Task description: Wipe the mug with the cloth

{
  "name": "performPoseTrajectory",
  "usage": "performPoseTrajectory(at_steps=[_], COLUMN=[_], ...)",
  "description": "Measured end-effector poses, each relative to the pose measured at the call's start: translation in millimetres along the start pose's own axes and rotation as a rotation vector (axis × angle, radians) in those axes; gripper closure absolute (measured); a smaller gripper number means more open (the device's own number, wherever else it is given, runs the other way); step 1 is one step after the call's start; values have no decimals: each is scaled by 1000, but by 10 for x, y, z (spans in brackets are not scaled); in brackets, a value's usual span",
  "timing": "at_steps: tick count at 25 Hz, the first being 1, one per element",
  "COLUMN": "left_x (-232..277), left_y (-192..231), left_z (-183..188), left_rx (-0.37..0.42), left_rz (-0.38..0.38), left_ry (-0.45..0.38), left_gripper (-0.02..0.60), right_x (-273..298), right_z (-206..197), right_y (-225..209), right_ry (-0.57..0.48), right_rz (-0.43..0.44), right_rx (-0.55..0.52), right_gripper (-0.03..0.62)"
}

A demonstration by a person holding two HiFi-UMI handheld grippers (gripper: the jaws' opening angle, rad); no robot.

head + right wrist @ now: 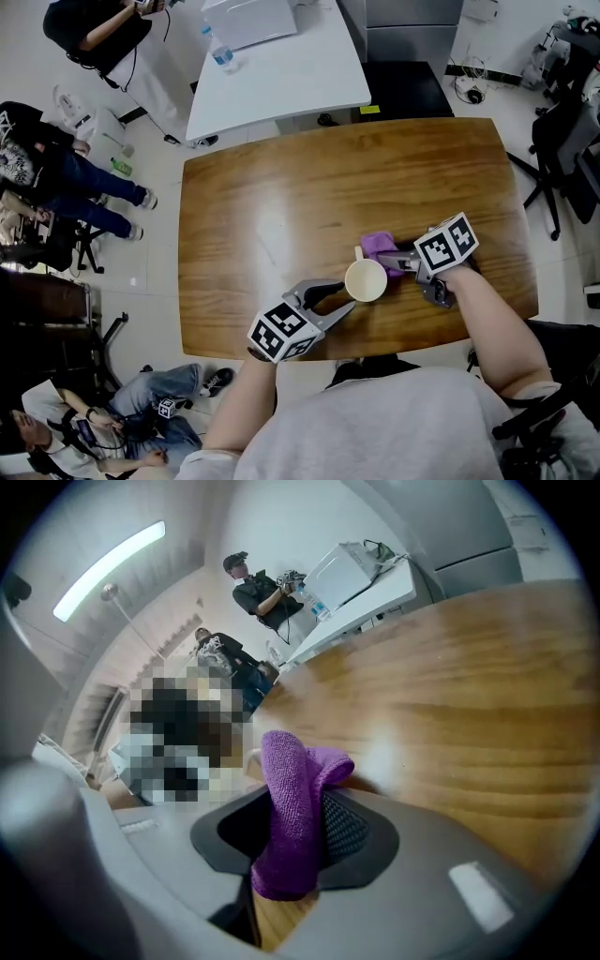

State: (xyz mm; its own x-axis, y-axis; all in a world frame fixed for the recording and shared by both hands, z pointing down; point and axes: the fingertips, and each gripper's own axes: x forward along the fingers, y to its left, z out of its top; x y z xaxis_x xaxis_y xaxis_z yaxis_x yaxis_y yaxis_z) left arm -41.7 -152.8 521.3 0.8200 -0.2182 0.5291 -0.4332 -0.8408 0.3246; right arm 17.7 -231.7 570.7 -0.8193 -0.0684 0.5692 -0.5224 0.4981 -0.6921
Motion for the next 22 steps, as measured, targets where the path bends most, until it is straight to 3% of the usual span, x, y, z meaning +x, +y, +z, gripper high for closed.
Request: performPoseTrajectory(at_steps=[3, 7, 13, 17, 22], left_x=[6, -13, -77, -61, 3], left_y=[-12, -21, 140, 319, 413], left_z=[-10, -65, -220, -176, -22], left_rx=[-5, 10, 28, 47, 74], left_rz=[3, 7, 45, 60, 37], left_ry=[-7, 1, 31, 30, 48], left_gripper=[431, 463, 463, 463, 466], right_x=[20, -118, -498, -630, -601], right_z=[-39, -28, -196, -319, -435], right_y=[-49, 7, 222, 342, 460], right_ry=[-1, -81, -183, -252, -255], right_rz=[-34, -30, -20, 19, 35], right_rx=[5, 59, 111, 175, 195], right_gripper=[461, 461, 461, 461, 461])
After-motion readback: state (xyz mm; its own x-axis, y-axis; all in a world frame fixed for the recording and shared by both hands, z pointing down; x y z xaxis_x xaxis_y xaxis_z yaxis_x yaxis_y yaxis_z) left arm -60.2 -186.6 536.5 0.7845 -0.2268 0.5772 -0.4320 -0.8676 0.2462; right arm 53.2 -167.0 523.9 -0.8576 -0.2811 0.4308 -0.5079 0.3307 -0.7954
